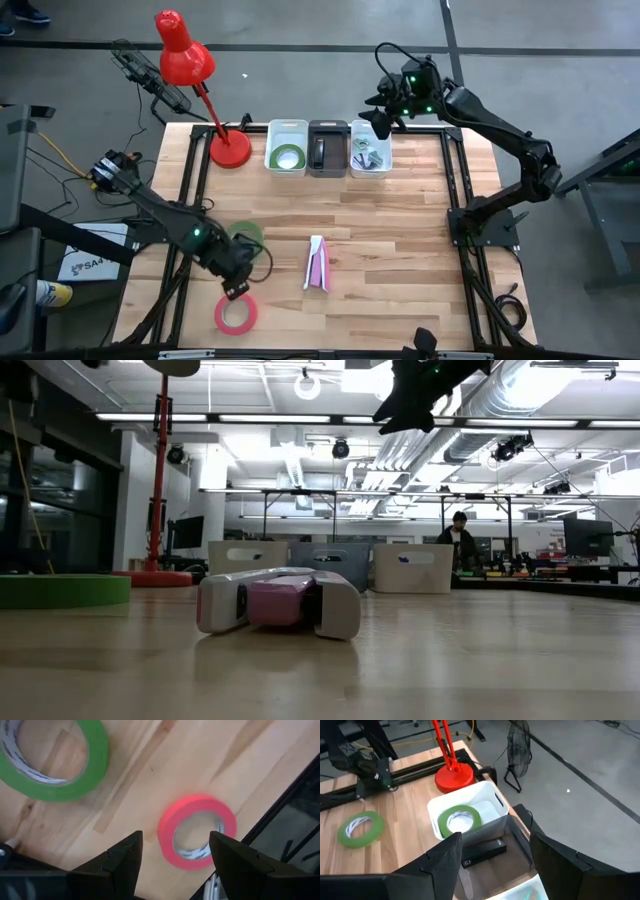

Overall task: Pick and place Stapler, Stapler remover, tape
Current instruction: Put the pink tape into the left white bin

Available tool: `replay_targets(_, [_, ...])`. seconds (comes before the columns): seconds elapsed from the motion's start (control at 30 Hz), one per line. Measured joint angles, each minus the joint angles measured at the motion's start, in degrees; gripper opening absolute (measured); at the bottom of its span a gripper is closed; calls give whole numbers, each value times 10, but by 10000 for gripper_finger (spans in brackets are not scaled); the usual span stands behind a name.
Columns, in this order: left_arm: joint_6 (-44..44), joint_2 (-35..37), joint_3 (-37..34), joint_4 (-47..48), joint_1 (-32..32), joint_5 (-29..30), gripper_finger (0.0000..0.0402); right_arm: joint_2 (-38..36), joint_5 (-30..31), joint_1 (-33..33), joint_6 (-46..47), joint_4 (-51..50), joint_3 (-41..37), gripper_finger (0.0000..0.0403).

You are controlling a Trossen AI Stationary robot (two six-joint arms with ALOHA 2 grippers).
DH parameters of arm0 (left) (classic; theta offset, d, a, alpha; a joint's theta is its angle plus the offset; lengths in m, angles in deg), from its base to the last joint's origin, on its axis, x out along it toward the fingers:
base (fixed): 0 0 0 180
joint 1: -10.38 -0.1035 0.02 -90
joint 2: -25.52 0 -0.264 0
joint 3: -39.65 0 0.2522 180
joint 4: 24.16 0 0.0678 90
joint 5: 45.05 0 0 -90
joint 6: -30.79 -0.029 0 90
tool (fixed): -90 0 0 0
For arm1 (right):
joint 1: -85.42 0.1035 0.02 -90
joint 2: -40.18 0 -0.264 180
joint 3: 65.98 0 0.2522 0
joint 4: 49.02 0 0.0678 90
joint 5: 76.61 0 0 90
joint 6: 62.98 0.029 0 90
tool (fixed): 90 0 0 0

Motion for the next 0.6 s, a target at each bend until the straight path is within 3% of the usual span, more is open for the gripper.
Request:
replay_targets(0.3, [-25, -59, -1, -35, 91, 13, 225, 0, 1, 21, -1, -71, 0, 225])
replay_targets(0.6, [-83, -139, 0, -86, 146, 42, 225, 0, 31, 72, -2, -79, 0, 225])
